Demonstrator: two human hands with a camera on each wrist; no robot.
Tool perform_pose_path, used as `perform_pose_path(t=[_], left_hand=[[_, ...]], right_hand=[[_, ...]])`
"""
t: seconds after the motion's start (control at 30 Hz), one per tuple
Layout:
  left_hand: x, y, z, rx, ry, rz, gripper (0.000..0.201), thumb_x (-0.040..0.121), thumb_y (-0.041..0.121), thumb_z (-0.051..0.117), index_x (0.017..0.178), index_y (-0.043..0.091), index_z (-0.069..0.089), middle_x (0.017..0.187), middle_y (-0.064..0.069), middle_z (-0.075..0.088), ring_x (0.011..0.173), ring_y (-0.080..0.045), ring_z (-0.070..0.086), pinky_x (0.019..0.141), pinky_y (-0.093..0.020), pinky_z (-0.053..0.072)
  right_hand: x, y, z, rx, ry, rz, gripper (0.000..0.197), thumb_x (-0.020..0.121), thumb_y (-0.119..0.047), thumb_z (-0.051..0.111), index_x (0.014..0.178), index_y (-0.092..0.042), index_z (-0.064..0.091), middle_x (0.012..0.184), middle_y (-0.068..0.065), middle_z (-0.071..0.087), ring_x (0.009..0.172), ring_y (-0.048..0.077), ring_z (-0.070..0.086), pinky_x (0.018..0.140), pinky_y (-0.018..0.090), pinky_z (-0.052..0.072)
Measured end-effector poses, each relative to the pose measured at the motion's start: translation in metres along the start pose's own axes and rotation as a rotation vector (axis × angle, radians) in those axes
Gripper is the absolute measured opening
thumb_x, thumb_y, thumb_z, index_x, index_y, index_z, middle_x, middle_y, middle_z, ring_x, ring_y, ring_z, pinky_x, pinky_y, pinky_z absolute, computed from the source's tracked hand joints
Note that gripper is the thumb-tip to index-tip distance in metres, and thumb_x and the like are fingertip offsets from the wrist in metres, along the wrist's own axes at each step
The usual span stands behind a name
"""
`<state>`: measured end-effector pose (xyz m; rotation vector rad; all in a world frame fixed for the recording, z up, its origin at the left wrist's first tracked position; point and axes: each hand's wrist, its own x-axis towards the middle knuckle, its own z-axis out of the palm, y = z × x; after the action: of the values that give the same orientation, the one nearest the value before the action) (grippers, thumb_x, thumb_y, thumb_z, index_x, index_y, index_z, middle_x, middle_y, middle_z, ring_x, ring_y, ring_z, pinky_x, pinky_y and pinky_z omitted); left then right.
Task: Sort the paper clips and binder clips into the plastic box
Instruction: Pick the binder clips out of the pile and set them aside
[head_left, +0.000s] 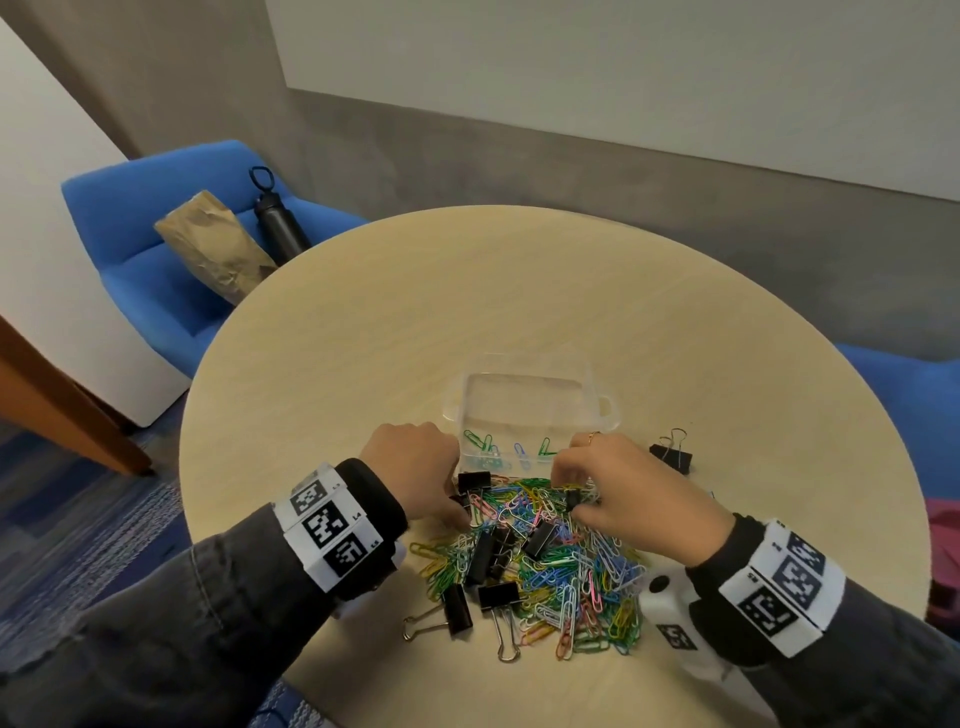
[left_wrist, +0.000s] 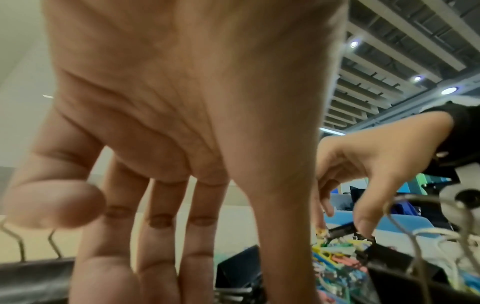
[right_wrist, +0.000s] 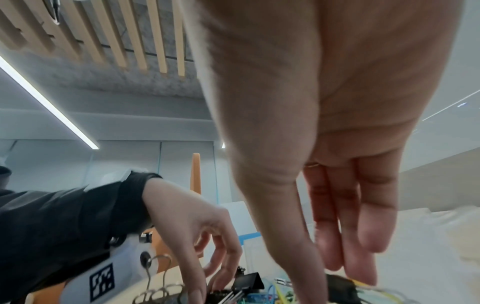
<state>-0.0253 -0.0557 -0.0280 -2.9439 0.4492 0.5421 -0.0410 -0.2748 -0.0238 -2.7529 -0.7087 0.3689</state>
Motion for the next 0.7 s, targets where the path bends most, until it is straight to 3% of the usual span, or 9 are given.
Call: perform_pose_path(t=[0.13, 0.2, 0.4, 0.53, 0.7], left_hand=[[0.001, 0.000, 0.000, 0.024, 0.025, 0.021, 0.044, 0.076, 0.057, 0.067, 0.091, 0.016, 0.067, 0.089, -0.001, 0.067, 0.071, -0.019, 0.056, 0.064, -0.029, 0.045], [0.000, 0.000, -0.003, 0.020, 0.033, 0.036, 0.040, 0.077, 0.055, 0.066, 0.089, 0.018, 0.068, 0.088, 0.001, 0.068, 0.070, -0.019, 0.058, 0.063, -0.028, 0.045], [-0.005, -0.006, -0.013, 0.038, 0.082, 0.022, 0.028, 0.078, 0.047, 0.065, 0.086, 0.020, 0.069, 0.084, 0.002, 0.067, 0.072, -0.020, 0.062, 0.060, -0.026, 0.042], [-0.007, -0.011, -0.022, 0.077, 0.130, -0.021, 0.016, 0.082, 0.037, 0.062, 0.083, 0.022, 0.069, 0.079, 0.002, 0.064, 0.066, -0.020, 0.056, 0.058, -0.026, 0.038], [-0.004, -0.012, -0.019, 0.195, 0.164, -0.073, 0.016, 0.089, 0.018, 0.053, 0.091, 0.020, 0.069, 0.090, -0.003, 0.068, 0.068, -0.023, 0.054, 0.059, -0.028, 0.040]], right_hand=[[-0.006, 0.002, -0.008, 0.056, 0.040, 0.001, 0.021, 0.082, -0.007, 0.056, 0.095, -0.020, 0.066, 0.089, -0.007, 0.061, 0.083, 0.009, 0.059, 0.080, 0.029, 0.051], [-0.007, 0.006, -0.007, 0.054, 0.039, 0.011, 0.017, 0.082, -0.011, 0.060, 0.094, -0.020, 0.067, 0.086, -0.009, 0.061, 0.081, 0.008, 0.060, 0.079, 0.030, 0.052], [-0.010, 0.013, 0.000, 0.031, -0.026, 0.029, 0.024, 0.083, -0.024, 0.070, 0.107, -0.025, 0.067, 0.098, -0.010, 0.065, 0.091, 0.005, 0.060, 0.083, 0.026, 0.051], [-0.008, 0.016, 0.005, 0.070, -0.029, 0.054, 0.018, 0.079, -0.030, 0.075, 0.096, -0.030, 0.069, 0.085, -0.014, 0.066, 0.082, 0.004, 0.063, 0.079, 0.032, 0.056], [-0.005, 0.018, 0.008, 0.062, 0.018, 0.071, 0.026, 0.076, -0.048, 0.072, 0.097, -0.032, 0.068, 0.074, -0.016, 0.066, 0.071, 0.001, 0.060, 0.069, 0.031, 0.054]])
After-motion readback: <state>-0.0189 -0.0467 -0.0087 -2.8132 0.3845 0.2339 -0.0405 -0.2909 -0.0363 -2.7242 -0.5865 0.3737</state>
